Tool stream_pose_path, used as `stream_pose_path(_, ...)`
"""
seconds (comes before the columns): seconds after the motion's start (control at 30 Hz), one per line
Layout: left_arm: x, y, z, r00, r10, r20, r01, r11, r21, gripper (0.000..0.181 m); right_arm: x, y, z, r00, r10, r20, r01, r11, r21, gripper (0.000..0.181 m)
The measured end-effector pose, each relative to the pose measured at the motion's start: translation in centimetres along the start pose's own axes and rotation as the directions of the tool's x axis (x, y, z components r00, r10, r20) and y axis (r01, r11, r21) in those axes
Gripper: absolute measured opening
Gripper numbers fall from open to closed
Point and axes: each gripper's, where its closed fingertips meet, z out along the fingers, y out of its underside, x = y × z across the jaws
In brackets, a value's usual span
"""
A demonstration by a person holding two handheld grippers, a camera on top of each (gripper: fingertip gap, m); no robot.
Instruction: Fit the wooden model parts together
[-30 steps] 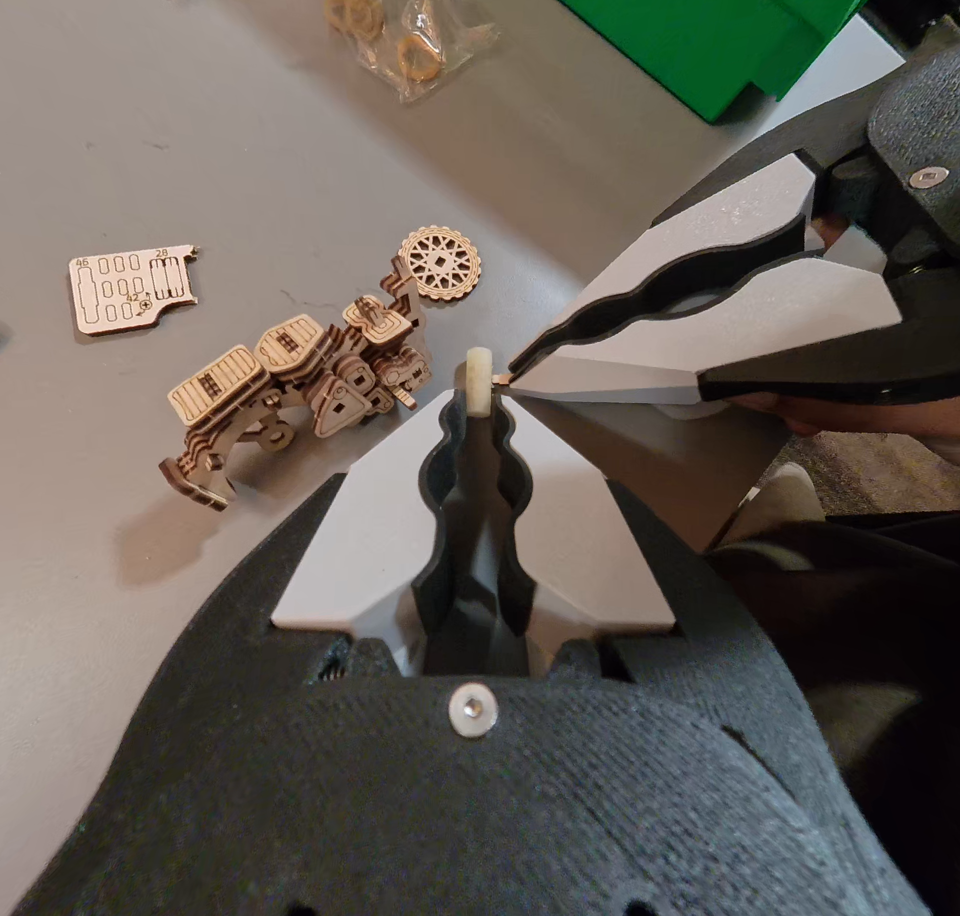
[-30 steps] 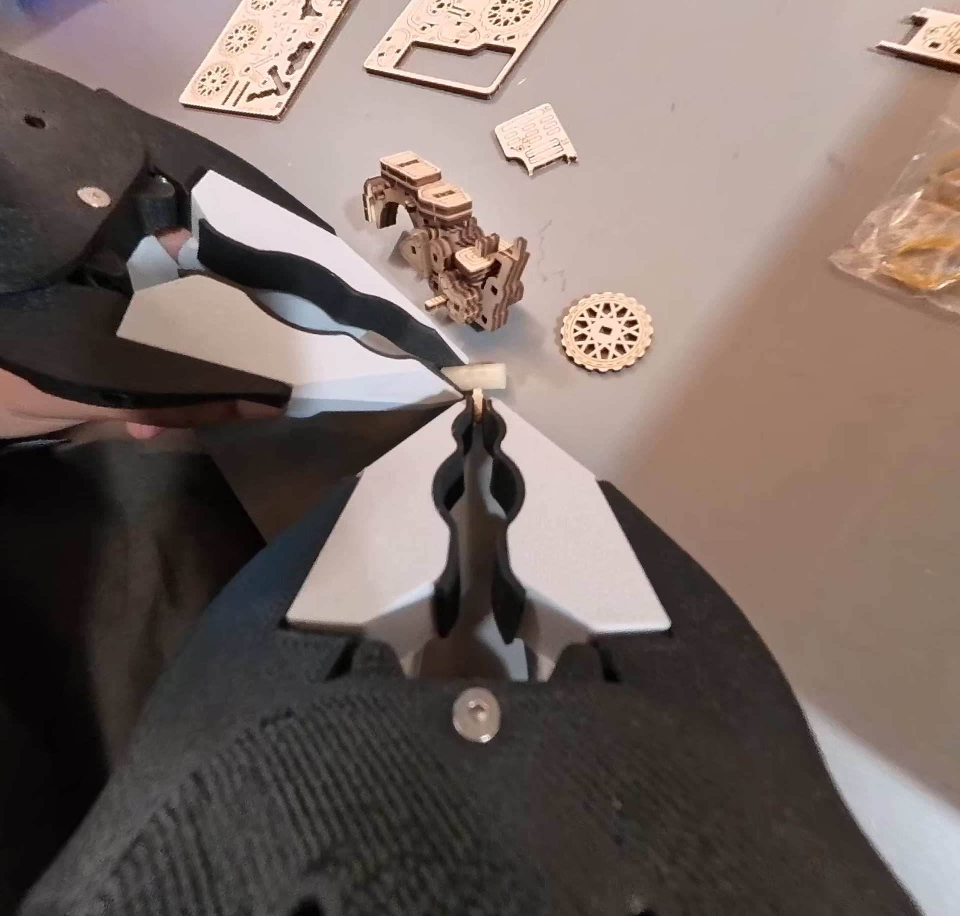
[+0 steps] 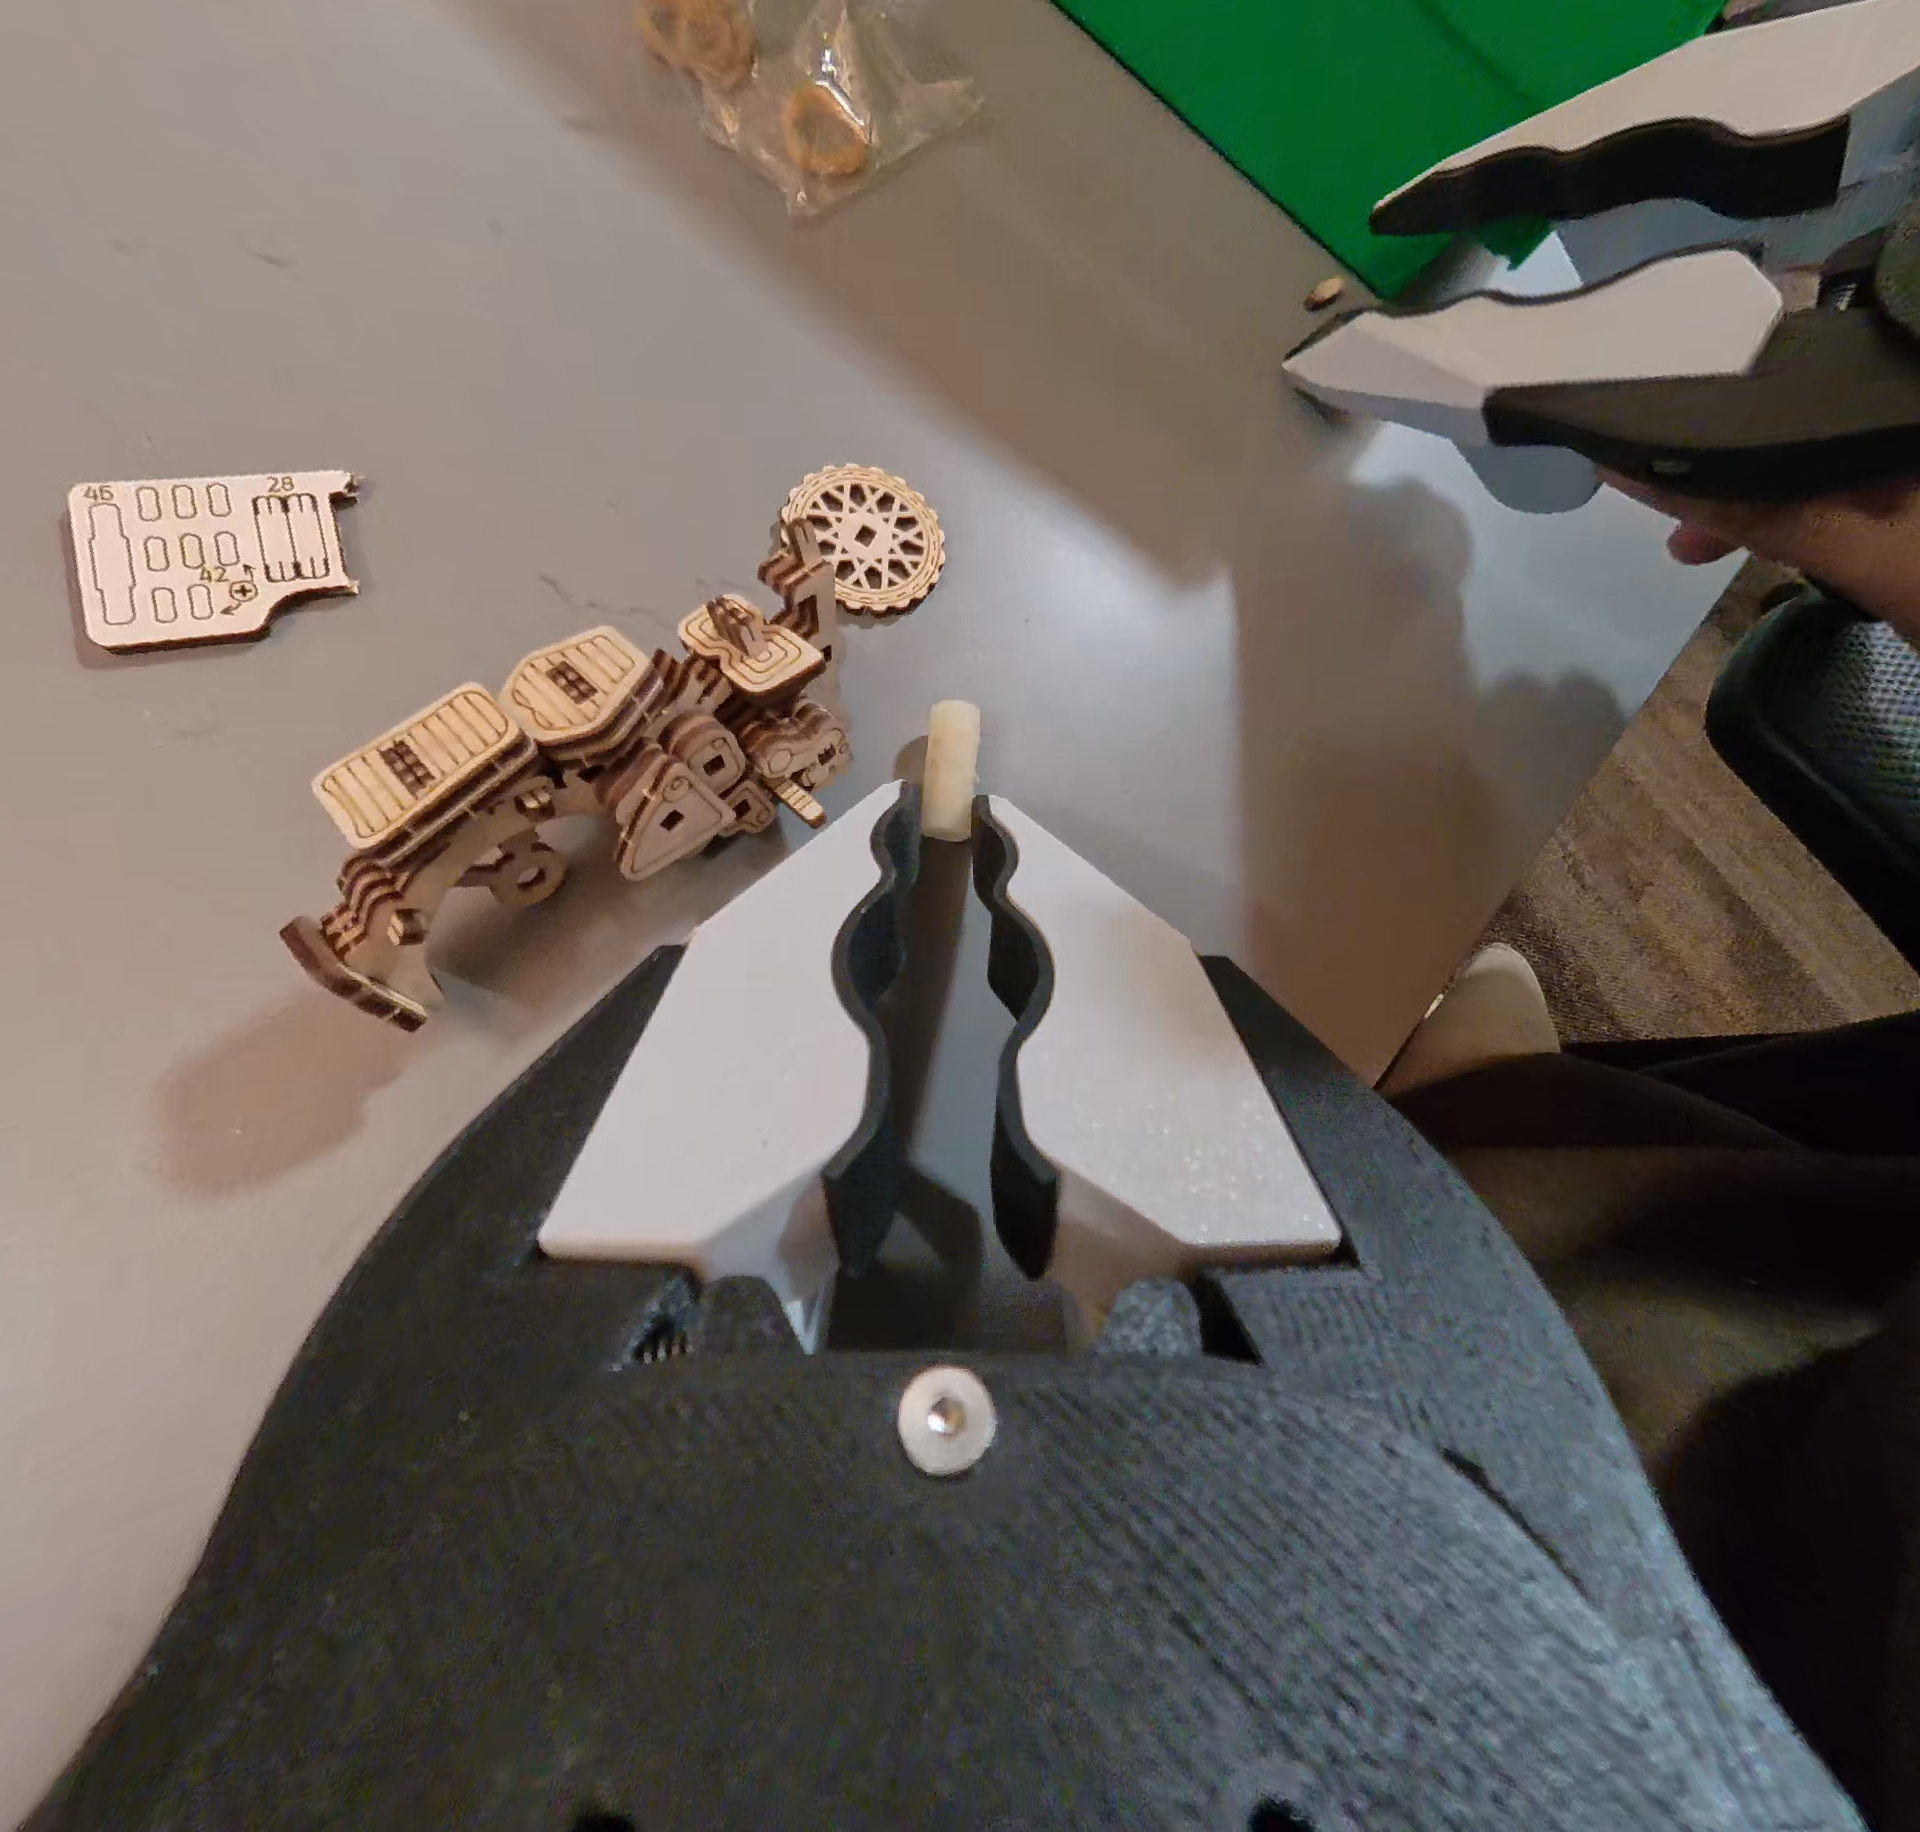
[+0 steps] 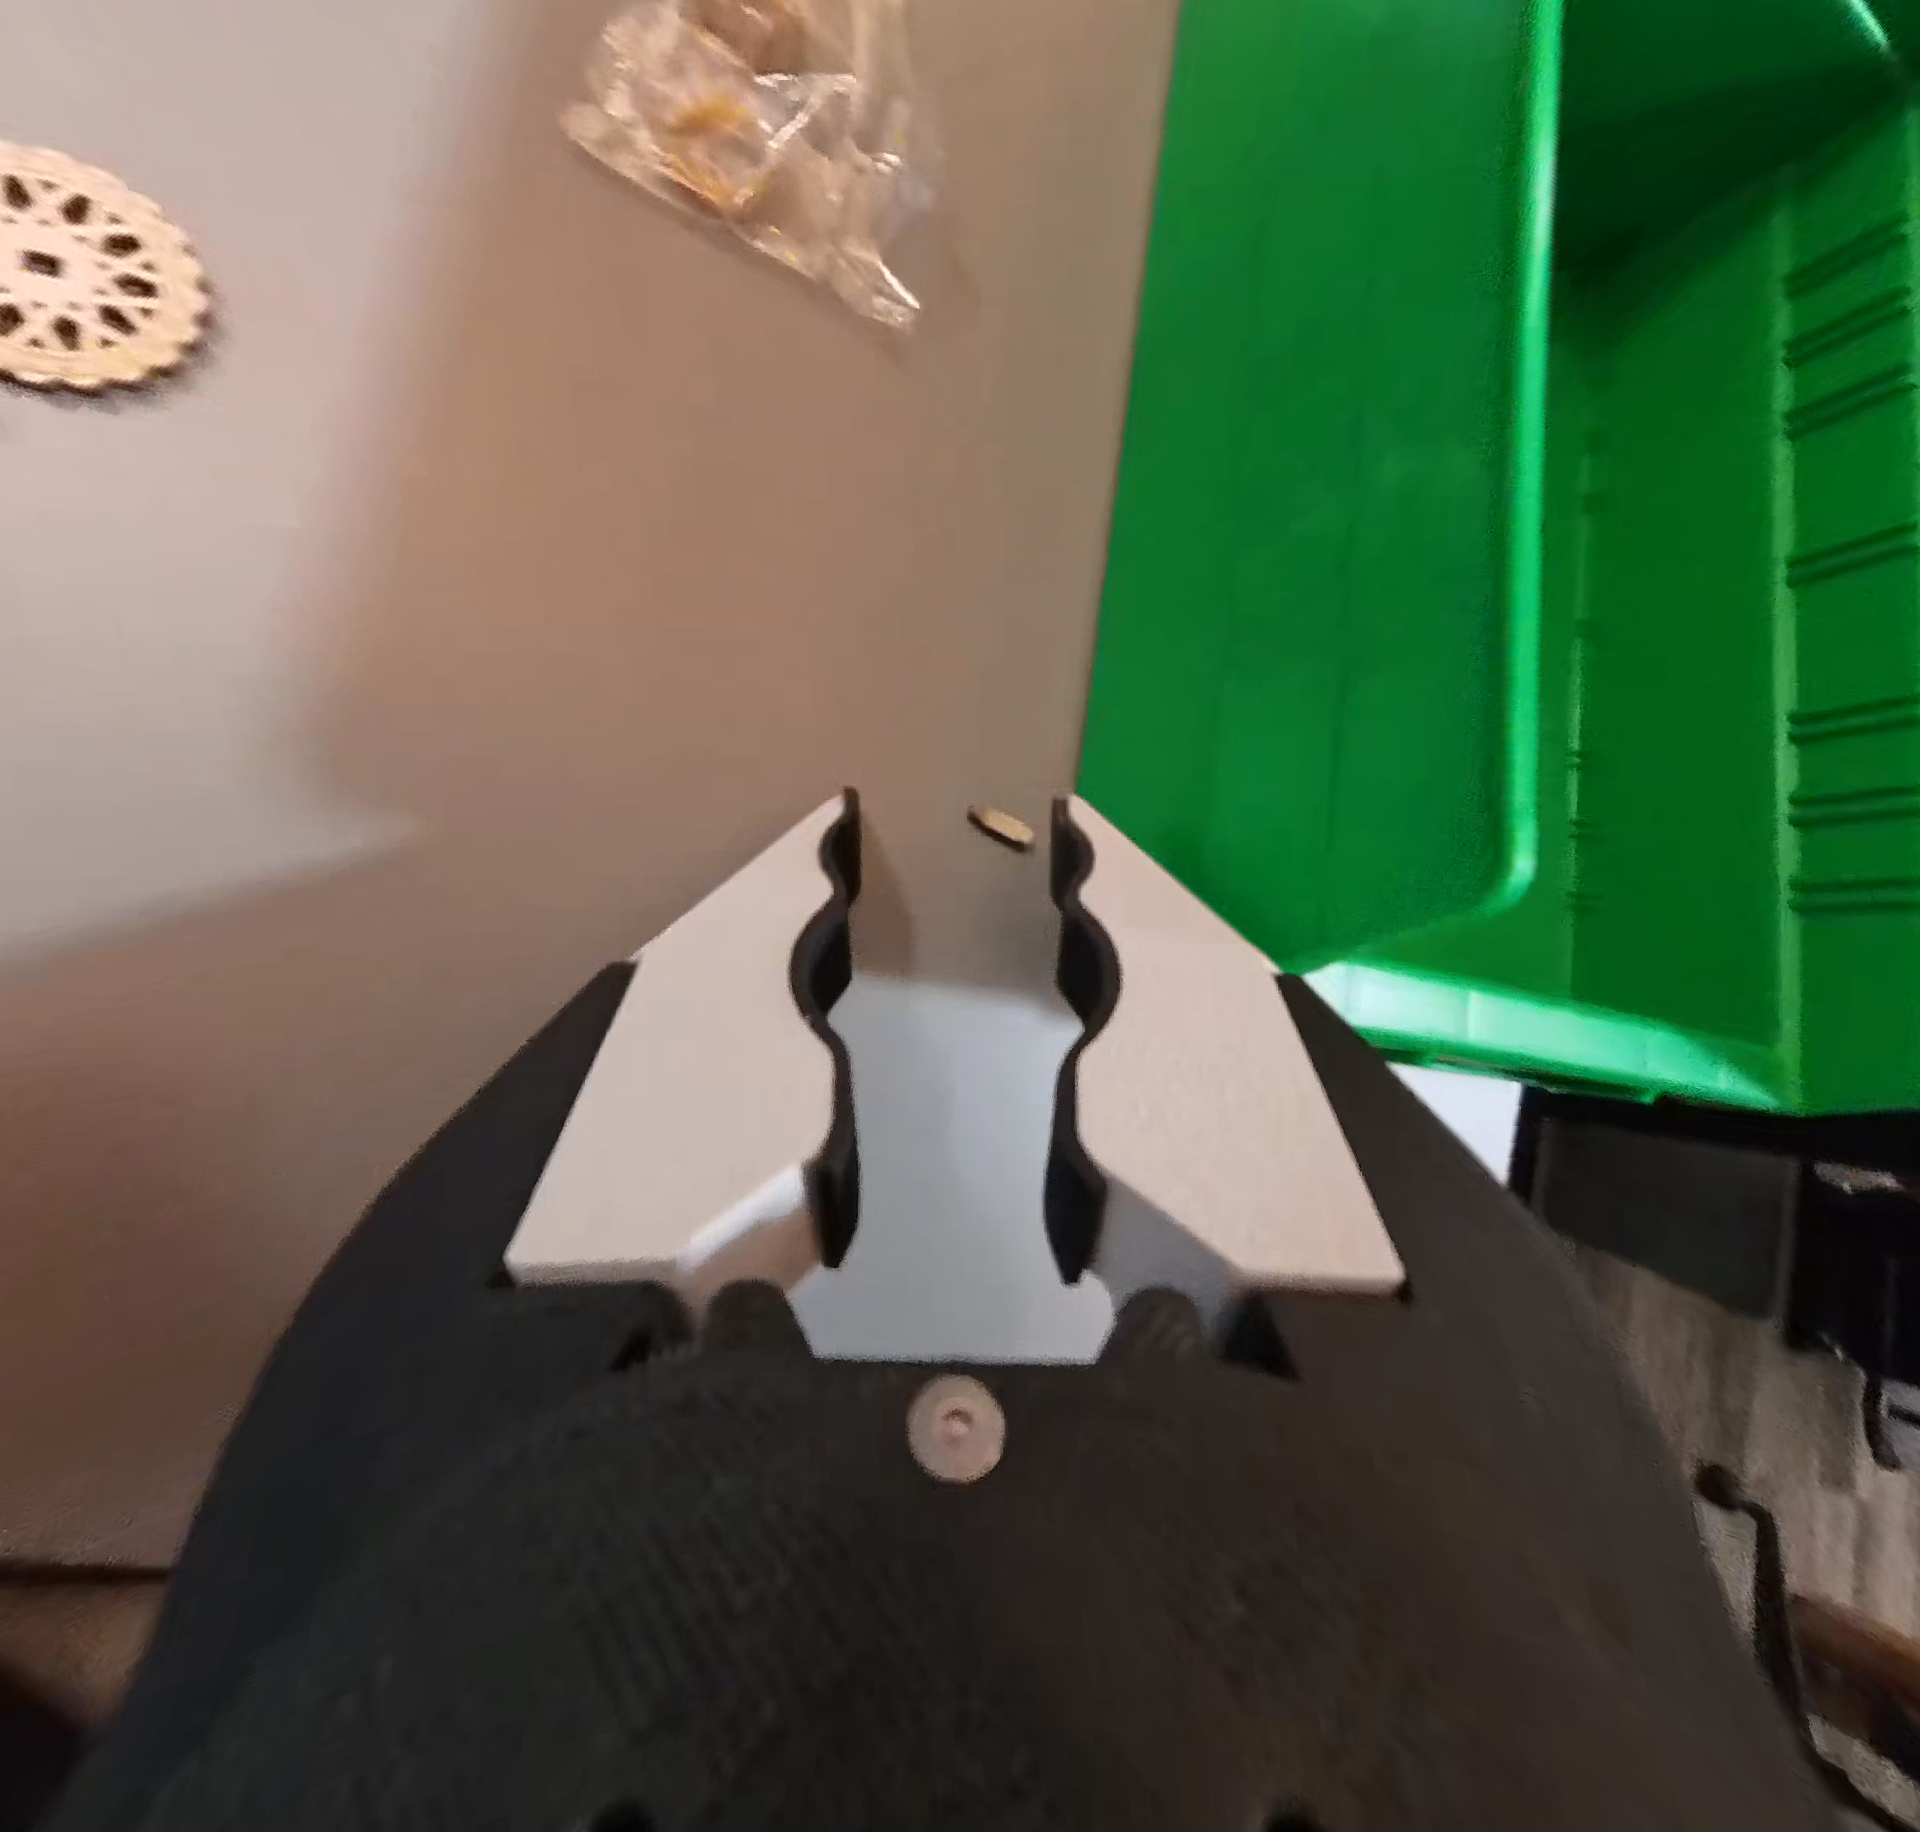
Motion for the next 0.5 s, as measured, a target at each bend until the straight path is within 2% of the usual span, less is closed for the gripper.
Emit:
stream_pose_path(0.1,0.13,0.05,0.03,1.0,0.007,-0.006,-0.007,1.0,-0.004,0.009,0.75,0.17,0.2,1.0,0.024,-0.012,-0.024,1.0,0.001,0.041)
stream_pose_path(0.23,0.16,0.04,0.03,1.0,0.001,-0.014,-0.001,1.0,-0.003,0.009,0.66,0.32,0.41,0.992,0.105,0.067,-0.105,0.994,-0.008,0.04)
stream_pose_path(0.5,0.19,0.05,0.03,1.0,-0.001,-0.018,0.001,1.0,-0.004,0.009,0.41,0.16,0.77,0.976,0.173,0.13,-0.172,0.985,-0.02,0.035)
